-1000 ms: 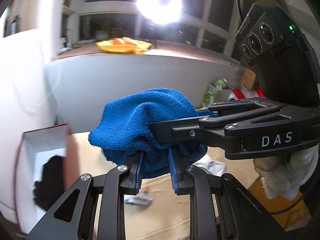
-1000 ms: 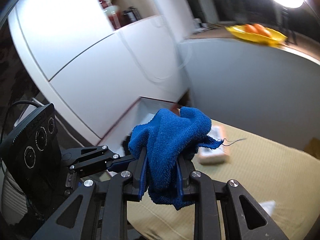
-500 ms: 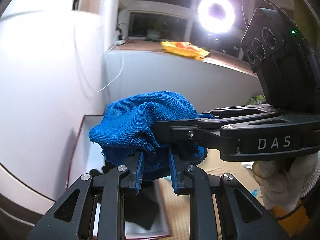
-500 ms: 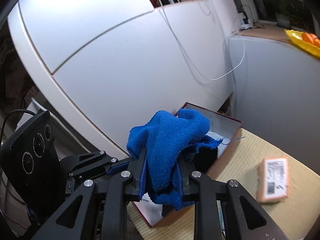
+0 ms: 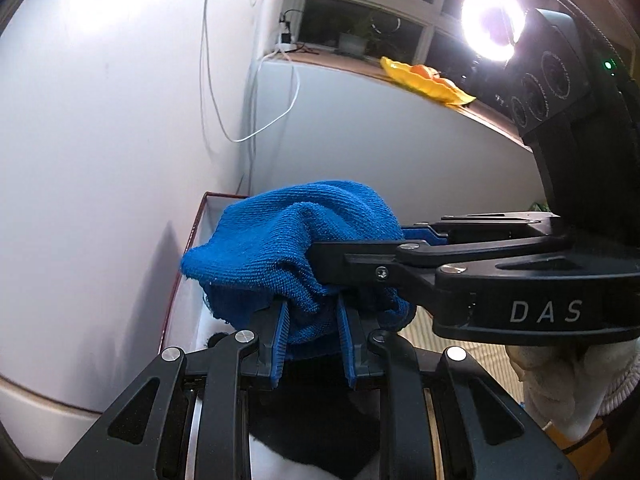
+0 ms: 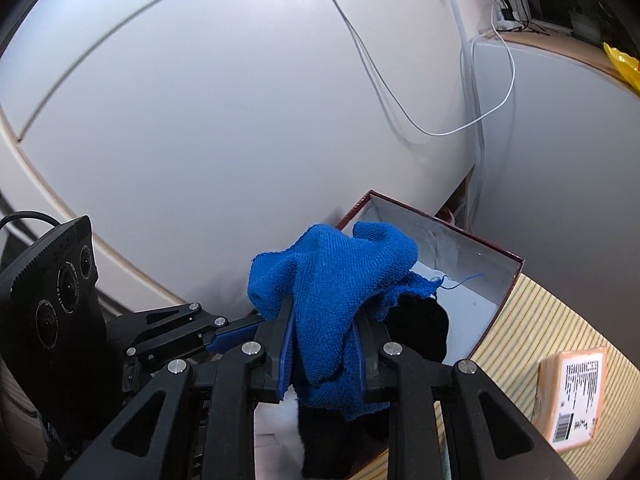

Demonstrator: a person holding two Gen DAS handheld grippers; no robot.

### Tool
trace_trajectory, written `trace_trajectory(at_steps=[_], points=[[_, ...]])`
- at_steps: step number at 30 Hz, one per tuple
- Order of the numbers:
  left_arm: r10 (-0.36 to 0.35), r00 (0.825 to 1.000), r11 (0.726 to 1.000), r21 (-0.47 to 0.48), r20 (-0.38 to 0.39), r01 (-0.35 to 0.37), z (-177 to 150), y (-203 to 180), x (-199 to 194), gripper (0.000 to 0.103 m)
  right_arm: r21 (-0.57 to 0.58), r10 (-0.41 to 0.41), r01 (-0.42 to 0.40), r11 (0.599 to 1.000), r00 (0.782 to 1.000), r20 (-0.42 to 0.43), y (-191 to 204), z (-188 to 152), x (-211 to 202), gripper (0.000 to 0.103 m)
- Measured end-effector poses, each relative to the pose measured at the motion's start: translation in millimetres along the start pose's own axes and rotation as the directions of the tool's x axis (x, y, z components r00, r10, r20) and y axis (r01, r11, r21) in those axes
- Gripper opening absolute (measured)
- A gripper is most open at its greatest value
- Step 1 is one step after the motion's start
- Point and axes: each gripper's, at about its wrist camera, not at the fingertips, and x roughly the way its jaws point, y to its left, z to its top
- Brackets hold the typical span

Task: Organize soft objects
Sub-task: 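Open the right tool to drop the towel into the shoebox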

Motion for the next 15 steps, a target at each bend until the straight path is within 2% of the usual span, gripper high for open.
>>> trace_trajectory(at_steps=[1,4,7,9,12,15], points=[[0.003,1.0,1.0,-0.007,-0.006,-0.003,-1,4,3,0.019,0.01,-0.002,0.002,1.0,1.0,-0.006,-3,2,3,0.024],[0.024,0.999,1.0,-0.014,-0.046,-0.025,-3,7,14,0.02,0.047,0.005,-0.004,0.999,1.0,-0.022,-13,3,6,0.039],[0.058,0.995,0.998,-0.035,-0.085,-0.061,-4,13,25,0.038,0.047,-0.035,0.036,0.998,0.999,-0.014,-19,3,4,0.053],[0.056,0.995,0.996,-0.06,-0.088,-0.062,-6,18,26,0.064,0.048,-0.041,0.041,0.998,0.999,-0.009,-20,1,0,0.061],[0.075,0.994,0.995,-0.061,-0.076,-0.08,-8,19,22,0.066,0.033,-0.07,0.071,0.997,0.997,-0.01,-19,-2,-5,0.063],[0.084,0.995,0.995,-0.049,-0.06,-0.087,-13,16,11,0.066,0.034,-0.067,0.067,0.997,0.998,-0.004,-21,-4,-9,0.063]])
